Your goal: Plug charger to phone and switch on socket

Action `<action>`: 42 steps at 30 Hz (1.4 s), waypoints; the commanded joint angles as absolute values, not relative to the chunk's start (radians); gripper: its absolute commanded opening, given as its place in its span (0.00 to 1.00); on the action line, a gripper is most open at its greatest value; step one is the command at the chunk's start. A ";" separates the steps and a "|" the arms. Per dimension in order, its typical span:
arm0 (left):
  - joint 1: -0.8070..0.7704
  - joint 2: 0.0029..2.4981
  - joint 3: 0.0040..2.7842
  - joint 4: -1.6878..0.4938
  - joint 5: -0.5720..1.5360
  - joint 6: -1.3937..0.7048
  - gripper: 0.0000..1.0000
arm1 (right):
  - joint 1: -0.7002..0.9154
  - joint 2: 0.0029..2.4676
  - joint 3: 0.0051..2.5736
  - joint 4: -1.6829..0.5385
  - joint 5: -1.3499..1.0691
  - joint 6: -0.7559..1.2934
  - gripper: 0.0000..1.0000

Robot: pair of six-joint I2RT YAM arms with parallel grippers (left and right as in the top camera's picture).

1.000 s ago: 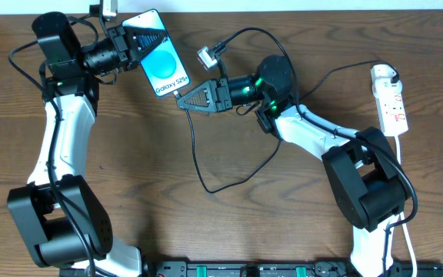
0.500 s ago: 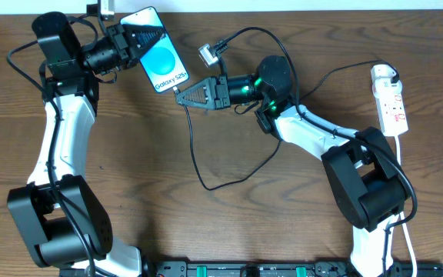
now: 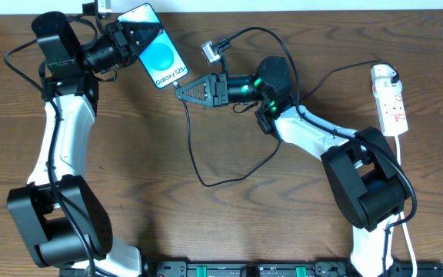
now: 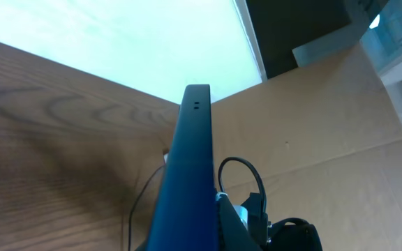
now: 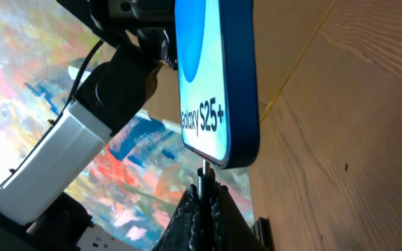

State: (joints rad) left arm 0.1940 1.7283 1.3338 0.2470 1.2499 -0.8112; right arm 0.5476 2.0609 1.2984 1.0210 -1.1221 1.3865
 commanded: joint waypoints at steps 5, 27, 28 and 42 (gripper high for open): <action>0.170 1.726 1.345 0.240 1.340 -0.786 0.07 | 0.532 2.053 1.321 1.040 -0.888 1.395 0.01; 0.123 1.726 1.345 0.240 1.350 -0.786 0.07 | 0.529 2.053 1.321 1.063 -0.889 1.488 0.01; 0.128 1.726 1.345 0.240 1.349 -0.786 0.07 | 0.529 2.053 1.321 1.062 -0.893 1.488 0.01; 0.211 1.726 1.345 0.241 1.536 -0.805 0.08 | 0.511 2.053 1.321 1.036 -1.005 1.399 0.01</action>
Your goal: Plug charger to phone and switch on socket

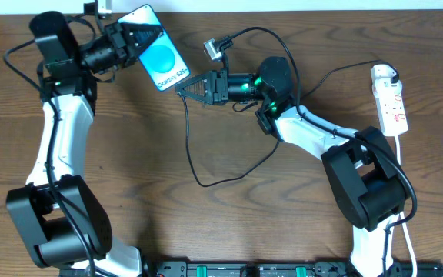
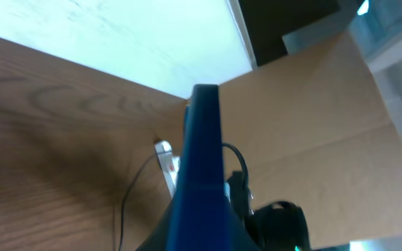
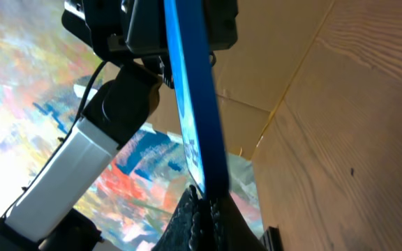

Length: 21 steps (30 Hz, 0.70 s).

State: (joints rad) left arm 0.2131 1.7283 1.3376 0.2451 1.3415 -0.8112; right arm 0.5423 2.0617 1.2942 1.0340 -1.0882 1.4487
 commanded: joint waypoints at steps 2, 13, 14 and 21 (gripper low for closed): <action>0.210 1.726 1.345 0.241 1.560 -0.805 0.08 | 0.510 2.053 1.321 1.036 -1.026 1.389 0.01; 0.220 1.726 1.345 0.241 1.531 -0.805 0.07 | 0.510 2.053 1.321 1.036 -1.164 1.358 0.01; 0.222 1.726 1.345 0.241 1.524 -0.805 0.07 | 0.510 2.053 1.321 1.034 -1.182 1.351 0.01; 0.269 1.726 1.346 0.243 1.473 -0.862 0.08 | 0.516 2.053 1.320 0.635 -1.223 1.125 0.01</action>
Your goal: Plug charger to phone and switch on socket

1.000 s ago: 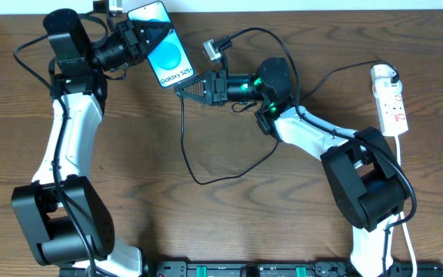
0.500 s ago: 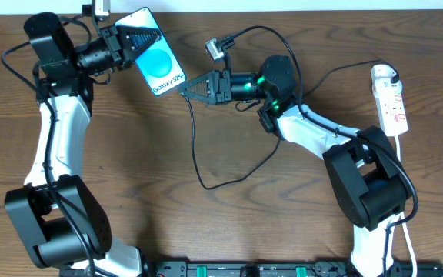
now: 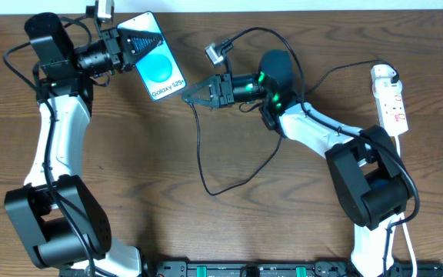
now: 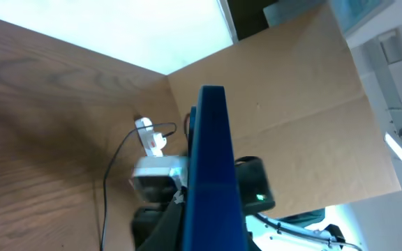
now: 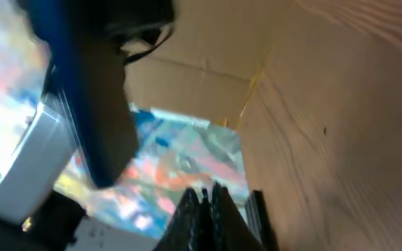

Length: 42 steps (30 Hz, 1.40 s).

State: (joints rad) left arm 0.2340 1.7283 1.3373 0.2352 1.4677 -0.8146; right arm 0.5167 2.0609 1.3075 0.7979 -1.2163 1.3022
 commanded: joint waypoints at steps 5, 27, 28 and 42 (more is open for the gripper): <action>0.322 1.726 1.345 0.275 1.478 -0.919 0.07 | 0.517 2.053 1.320 0.220 -1.055 0.879 0.01; 0.393 1.726 1.345 0.274 1.536 -0.906 0.08 | 0.349 1.904 1.331 -0.832 0.061 0.584 0.08; 0.393 1.726 1.345 0.274 1.536 -0.903 0.07 | 0.349 1.904 1.330 -0.846 0.066 0.581 0.17; 0.393 1.726 1.345 0.274 1.537 -0.899 0.07 | 0.407 1.904 1.327 -0.880 0.019 0.682 0.99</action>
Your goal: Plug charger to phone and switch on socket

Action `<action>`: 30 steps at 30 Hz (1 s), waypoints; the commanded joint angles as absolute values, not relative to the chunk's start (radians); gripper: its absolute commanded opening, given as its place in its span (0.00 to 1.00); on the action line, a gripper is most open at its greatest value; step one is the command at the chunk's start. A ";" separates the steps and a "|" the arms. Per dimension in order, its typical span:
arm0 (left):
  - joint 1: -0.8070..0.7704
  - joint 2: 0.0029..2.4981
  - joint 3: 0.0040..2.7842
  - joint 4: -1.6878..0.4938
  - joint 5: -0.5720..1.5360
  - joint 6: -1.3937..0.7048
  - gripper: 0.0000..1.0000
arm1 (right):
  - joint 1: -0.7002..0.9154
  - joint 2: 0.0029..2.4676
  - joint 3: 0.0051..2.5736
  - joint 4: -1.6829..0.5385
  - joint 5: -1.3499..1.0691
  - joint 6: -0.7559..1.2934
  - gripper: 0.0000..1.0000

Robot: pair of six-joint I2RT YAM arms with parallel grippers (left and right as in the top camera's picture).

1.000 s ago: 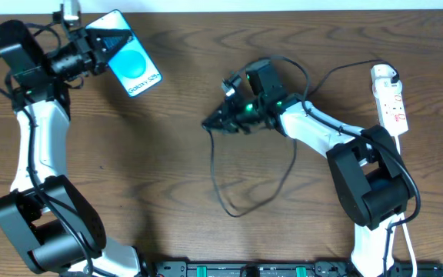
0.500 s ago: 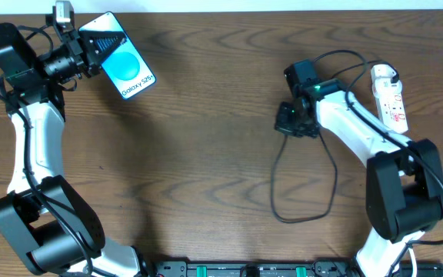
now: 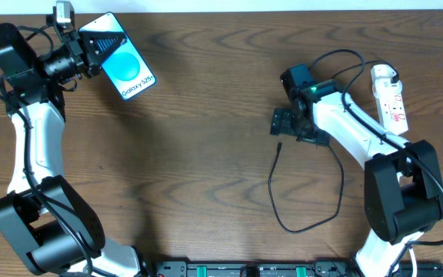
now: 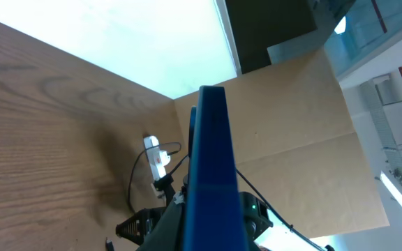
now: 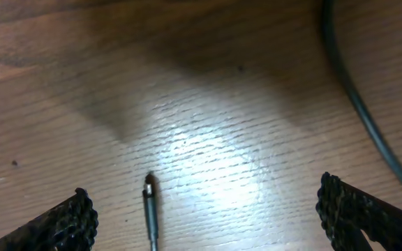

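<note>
The blue Galaxy phone is held off the table at the far left by my left gripper, which is shut on it. The left wrist view shows the phone edge-on. The black charger cable lies looped on the table. Its plug end rests on the wood, unconnected. My right gripper hovers just above that plug, jaws wide open and empty. The right wrist view shows the plug tip on the table between the spread fingers. The white power strip lies at the right edge.
Another stretch of black cable crosses the upper right of the right wrist view. A cable arcs from behind my right arm toward the power strip. Brown cardboard walls stand beyond the table in the left wrist view.
My right gripper was shut on the plug near the phone; now it is open, far to the right, with the plug lying on the table. My left gripper carried the phone further left.
First the plug, held by my right gripper, touched the phone's bottom edge at the table's top middle. It stayed there a moment later. Then phone and plug were apart. Now the plug lies loose on the table and the phone is at the far left.
</note>
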State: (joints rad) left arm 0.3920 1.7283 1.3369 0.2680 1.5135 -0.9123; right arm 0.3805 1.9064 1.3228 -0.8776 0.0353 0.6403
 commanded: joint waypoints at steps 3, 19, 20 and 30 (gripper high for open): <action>0.393 1.726 1.345 0.274 1.538 -0.899 0.08 | 0.448 1.904 1.327 -0.880 0.020 0.710 0.99; 0.393 1.726 1.345 0.274 1.560 -0.898 0.08 | 0.551 1.952 1.325 -0.876 0.121 0.830 0.97; 0.393 1.726 1.345 0.274 1.560 -0.898 0.08 | 0.551 1.966 1.325 -0.875 0.120 0.835 0.97; 0.393 1.726 1.345 0.274 1.560 -0.898 0.07 | 0.551 2.048 1.325 -0.873 0.098 0.841 0.86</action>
State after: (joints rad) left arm 0.3920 1.7283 1.3369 0.2680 1.5261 -0.9123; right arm 0.5476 2.0075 1.3270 -0.8692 0.0860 0.8265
